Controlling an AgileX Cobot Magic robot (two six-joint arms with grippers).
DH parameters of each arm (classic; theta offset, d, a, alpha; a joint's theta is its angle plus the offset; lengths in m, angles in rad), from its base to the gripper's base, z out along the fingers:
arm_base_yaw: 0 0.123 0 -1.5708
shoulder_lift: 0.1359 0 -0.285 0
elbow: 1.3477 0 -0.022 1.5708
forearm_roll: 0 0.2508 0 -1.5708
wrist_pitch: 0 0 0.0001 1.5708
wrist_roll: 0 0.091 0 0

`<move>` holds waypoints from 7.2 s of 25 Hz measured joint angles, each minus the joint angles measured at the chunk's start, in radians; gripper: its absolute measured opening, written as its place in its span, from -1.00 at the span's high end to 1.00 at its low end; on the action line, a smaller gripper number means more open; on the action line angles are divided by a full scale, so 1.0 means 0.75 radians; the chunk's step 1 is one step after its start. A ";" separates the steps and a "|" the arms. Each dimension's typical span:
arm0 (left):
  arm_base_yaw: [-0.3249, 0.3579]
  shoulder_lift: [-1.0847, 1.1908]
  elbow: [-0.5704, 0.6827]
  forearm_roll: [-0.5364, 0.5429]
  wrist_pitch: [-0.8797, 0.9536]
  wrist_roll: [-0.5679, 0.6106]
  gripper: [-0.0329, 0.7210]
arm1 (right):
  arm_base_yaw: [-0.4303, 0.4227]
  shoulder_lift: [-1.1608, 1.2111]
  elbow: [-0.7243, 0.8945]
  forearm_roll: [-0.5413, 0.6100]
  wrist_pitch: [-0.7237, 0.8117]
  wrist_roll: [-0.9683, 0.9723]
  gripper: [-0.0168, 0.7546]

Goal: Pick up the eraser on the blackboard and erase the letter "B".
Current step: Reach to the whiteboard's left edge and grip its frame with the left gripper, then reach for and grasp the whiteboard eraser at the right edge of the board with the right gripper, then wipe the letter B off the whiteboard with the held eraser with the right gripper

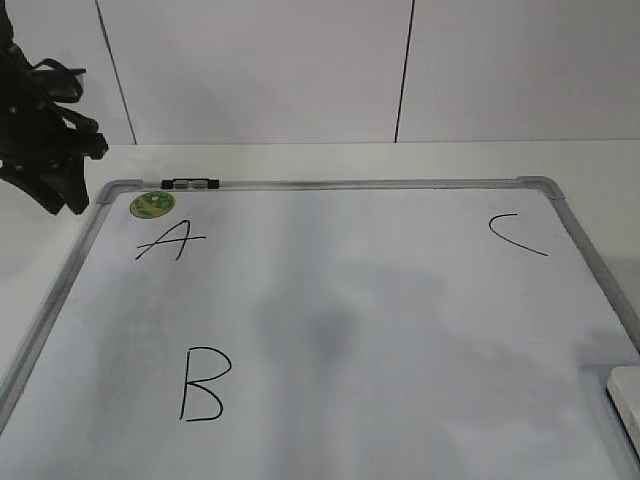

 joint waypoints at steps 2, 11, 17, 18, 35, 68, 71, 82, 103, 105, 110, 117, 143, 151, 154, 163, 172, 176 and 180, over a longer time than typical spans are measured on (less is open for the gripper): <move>-0.002 0.033 -0.003 0.000 0.000 0.000 0.27 | 0.000 0.000 0.000 0.000 0.002 0.000 -0.56; -0.005 0.092 -0.009 0.025 -0.076 -0.048 0.27 | 0.000 0.000 0.000 0.000 0.002 0.003 -0.56; -0.005 0.117 -0.009 0.030 -0.106 -0.065 0.27 | 0.000 0.000 0.000 0.000 0.002 0.005 -0.56; -0.005 0.120 -0.009 0.030 -0.109 -0.065 0.27 | 0.000 0.000 0.000 0.000 0.002 0.005 -0.56; -0.005 0.142 -0.009 0.017 -0.165 -0.067 0.27 | 0.000 0.000 0.000 0.000 0.002 0.005 -0.56; -0.005 0.163 -0.023 -0.009 -0.153 -0.095 0.83 | 0.000 0.000 0.000 0.000 0.002 0.008 -0.56; -0.005 0.163 -0.023 -0.009 -0.153 -0.098 0.84 | 0.000 0.000 0.000 0.000 0.002 0.008 -0.56; -0.005 0.163 -0.023 -0.001 -0.144 -0.101 0.84 | 0.000 0.200 0.000 -0.014 0.002 0.058 -0.62; -0.005 0.165 -0.024 -0.001 -0.138 -0.101 0.84 | 0.000 0.771 -0.009 -0.144 -0.102 0.038 -0.62; -0.005 0.165 -0.024 -0.001 -0.138 -0.101 0.84 | 0.000 0.818 -0.009 -0.164 -0.146 0.036 -0.62; -0.005 0.165 -0.024 -0.001 -0.138 -0.101 0.84 | 0.000 0.918 -0.011 -0.177 -0.241 0.036 -0.62; -0.005 0.165 -0.024 -0.001 -0.138 -0.101 0.84 | 0.000 1.000 -0.011 -0.177 -0.326 0.031 -0.62; -0.005 0.165 -0.024 -0.001 -0.138 -0.101 0.84 | 0.000 1.192 -0.025 -0.177 -0.394 0.030 -0.62; -0.005 0.165 -0.024 -0.001 -0.138 -0.101 0.84 | 0.000 1.193 -0.028 -0.174 -0.381 0.028 -0.51; -0.005 0.165 -0.024 -0.001 -0.138 -0.101 0.84 | 0.000 1.193 -0.028 -0.174 -0.381 0.025 -0.48; -0.005 0.165 -0.024 -0.001 -0.138 -0.101 0.83 | 0.000 1.193 -0.028 -0.174 -0.379 0.025 -0.47; -0.005 0.165 -0.024 -0.001 -0.138 -0.101 0.83 | 0.000 1.198 -0.123 -0.164 -0.230 0.028 -0.47; -0.005 0.165 -0.024 -0.001 -0.138 -0.101 0.83 | 0.000 1.198 -0.210 -0.164 -0.134 0.032 -0.47; -0.005 0.165 -0.024 -0.001 -0.135 -0.101 0.83 | 0.000 1.198 -0.310 -0.164 -0.070 0.032 -0.47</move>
